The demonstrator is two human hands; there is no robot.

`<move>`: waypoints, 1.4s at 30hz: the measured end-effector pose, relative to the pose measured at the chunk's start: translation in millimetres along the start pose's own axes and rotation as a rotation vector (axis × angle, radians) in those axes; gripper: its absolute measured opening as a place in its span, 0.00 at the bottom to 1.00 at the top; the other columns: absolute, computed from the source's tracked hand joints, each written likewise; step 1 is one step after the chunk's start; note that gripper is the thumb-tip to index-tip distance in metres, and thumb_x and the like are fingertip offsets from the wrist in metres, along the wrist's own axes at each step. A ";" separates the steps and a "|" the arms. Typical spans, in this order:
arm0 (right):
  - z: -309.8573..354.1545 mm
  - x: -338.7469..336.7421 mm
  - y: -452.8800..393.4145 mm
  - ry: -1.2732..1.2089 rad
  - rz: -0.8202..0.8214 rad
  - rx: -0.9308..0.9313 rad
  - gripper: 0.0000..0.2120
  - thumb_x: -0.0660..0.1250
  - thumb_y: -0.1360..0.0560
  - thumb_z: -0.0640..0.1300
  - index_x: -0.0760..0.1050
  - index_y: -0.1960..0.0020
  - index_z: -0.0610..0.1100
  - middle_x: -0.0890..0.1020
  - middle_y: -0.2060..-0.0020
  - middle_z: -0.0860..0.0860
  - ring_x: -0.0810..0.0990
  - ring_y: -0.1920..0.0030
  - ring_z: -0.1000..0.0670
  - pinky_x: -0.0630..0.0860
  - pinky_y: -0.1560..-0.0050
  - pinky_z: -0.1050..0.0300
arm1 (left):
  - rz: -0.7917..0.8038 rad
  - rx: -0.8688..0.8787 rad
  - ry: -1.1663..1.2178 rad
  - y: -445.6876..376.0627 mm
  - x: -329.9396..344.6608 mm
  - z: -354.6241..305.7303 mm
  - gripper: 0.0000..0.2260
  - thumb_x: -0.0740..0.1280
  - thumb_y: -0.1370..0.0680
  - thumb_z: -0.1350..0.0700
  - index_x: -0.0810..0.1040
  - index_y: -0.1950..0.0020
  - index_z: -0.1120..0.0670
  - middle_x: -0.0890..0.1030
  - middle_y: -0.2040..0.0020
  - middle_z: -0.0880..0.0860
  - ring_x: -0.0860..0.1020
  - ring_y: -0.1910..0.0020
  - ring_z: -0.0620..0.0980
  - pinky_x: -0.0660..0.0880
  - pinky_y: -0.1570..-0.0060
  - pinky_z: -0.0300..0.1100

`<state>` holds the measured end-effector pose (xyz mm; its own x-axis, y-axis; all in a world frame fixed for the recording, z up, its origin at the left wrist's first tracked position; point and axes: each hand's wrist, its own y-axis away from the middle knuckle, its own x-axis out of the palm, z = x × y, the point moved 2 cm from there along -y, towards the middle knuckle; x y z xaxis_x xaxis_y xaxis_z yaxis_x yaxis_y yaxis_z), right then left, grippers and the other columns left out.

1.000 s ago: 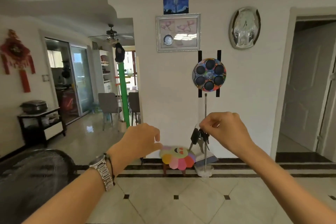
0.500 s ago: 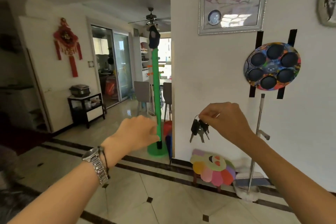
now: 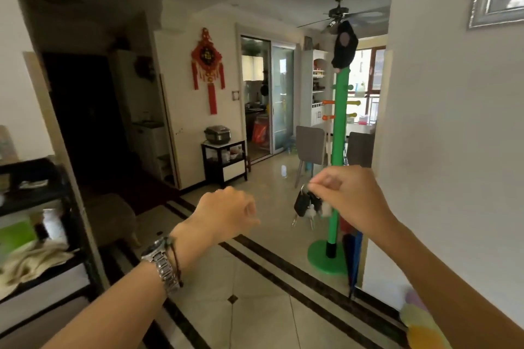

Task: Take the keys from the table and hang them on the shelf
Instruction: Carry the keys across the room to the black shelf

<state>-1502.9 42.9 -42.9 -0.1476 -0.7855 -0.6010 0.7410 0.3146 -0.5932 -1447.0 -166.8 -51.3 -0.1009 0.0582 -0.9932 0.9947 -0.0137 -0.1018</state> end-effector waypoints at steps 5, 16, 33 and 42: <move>-33.4 83.1 -95.9 -0.088 0.095 -0.162 0.01 0.71 0.30 0.47 0.81 0.59 0.53 0.81 0.68 0.62 0.79 0.65 0.65 0.80 0.59 0.62 | -0.001 -0.196 0.017 -61.1 20.1 63.1 0.12 0.63 0.24 0.47 0.76 0.44 0.50 0.80 0.47 0.50 0.77 0.48 0.49 0.74 0.43 0.51; -64.0 237.3 -266.2 -0.340 0.358 -0.367 0.02 0.71 0.29 0.45 0.83 0.57 0.49 0.85 0.64 0.54 0.82 0.62 0.57 0.82 0.58 0.50 | -0.080 -0.668 0.057 -149.5 46.9 179.6 0.10 0.63 0.25 0.44 0.77 0.48 0.45 0.81 0.51 0.45 0.78 0.52 0.46 0.75 0.47 0.47; 19.0 525.2 -425.4 -0.546 0.624 -0.647 0.04 0.71 0.29 0.49 0.82 0.55 0.51 0.84 0.63 0.57 0.81 0.63 0.60 0.80 0.63 0.63 | -0.212 -1.117 -0.014 -197.0 65.3 424.0 0.09 0.64 0.28 0.43 0.78 0.52 0.44 0.81 0.56 0.43 0.78 0.58 0.44 0.77 0.56 0.43; 63.7 651.0 -468.0 -0.663 0.804 -0.752 0.06 0.71 0.28 0.48 0.83 0.52 0.48 0.85 0.59 0.53 0.82 0.61 0.57 0.80 0.60 0.62 | -0.192 -1.376 0.004 -210.3 80.5 507.8 0.08 0.66 0.28 0.43 0.78 0.51 0.43 0.81 0.58 0.43 0.75 0.65 0.41 0.66 0.72 0.33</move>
<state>-1904.1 -649.7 -122.4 0.6799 -0.2809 -0.6773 -0.1124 0.8729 -0.4748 -1674.2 -666.2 -138.5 -0.2390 -0.0498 -0.9697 0.1854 0.9780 -0.0959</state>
